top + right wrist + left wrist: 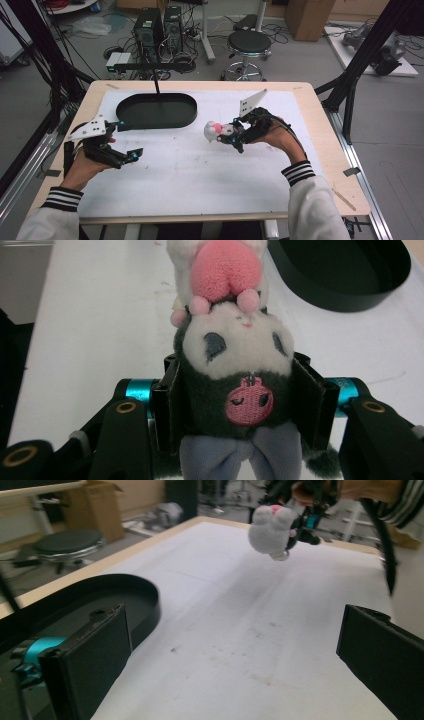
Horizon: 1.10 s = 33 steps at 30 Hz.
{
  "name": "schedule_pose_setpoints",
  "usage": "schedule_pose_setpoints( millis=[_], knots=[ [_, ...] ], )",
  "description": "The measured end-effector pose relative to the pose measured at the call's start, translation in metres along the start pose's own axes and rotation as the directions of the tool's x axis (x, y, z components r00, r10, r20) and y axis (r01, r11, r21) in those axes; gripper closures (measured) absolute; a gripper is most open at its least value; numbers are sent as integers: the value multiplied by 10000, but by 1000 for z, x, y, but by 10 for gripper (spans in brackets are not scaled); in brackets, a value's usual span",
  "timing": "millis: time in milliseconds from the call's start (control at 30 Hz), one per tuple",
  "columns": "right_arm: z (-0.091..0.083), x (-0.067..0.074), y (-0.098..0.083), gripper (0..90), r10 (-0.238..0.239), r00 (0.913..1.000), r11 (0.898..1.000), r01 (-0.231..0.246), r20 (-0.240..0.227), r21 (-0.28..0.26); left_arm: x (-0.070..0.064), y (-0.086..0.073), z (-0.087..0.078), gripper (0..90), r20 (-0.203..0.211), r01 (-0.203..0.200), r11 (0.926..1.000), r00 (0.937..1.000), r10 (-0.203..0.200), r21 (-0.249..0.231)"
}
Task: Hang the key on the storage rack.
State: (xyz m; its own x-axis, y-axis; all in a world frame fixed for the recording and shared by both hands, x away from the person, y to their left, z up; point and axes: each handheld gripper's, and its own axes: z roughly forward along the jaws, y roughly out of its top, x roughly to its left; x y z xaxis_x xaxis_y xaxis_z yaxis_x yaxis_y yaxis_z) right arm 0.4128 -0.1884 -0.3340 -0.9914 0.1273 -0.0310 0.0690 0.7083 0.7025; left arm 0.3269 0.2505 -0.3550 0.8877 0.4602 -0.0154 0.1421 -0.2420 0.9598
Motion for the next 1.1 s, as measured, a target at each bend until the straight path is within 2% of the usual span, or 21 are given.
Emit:
schedule_pose_setpoints(
  millis=[133,300,500,633,833,967,1100],
  knots=[
    [-2,6,3,465,-216,9998,9997,216,-20,-108,0,19,15,17,591,-309,9987,9978,285,403],
    [-3,13,8,465,-357,9993,9991,354,-136,-213,-2,34,29,17,877,-547,9946,9950,470,884],
    [-4,19,14,465,-505,9987,9980,501,-119,-377,-3,48,46,17,1415,-817,9883,9879,632,1289],
    [-4,25,19,465,-573,9983,9971,565,-133,-514,-4,56,59,18,1776,-1077,9808,9810,782,1626],
    [1,28,25,465,-666,9975,9967,653,-256,-491,-6,61,78,18,2343,-1602,9613,9663,1064,2242],
    [6,30,28,465,-678,9971,9970,663,-353,-401,-12,66,92,18,2618,-1926,9526,9565,1286,2356],
    [10,31,30,465,-682,9967,9970,665,-431,-406,-17,69,105,51,2857,-2056,9479,9491,1325,2434]
  ],
)
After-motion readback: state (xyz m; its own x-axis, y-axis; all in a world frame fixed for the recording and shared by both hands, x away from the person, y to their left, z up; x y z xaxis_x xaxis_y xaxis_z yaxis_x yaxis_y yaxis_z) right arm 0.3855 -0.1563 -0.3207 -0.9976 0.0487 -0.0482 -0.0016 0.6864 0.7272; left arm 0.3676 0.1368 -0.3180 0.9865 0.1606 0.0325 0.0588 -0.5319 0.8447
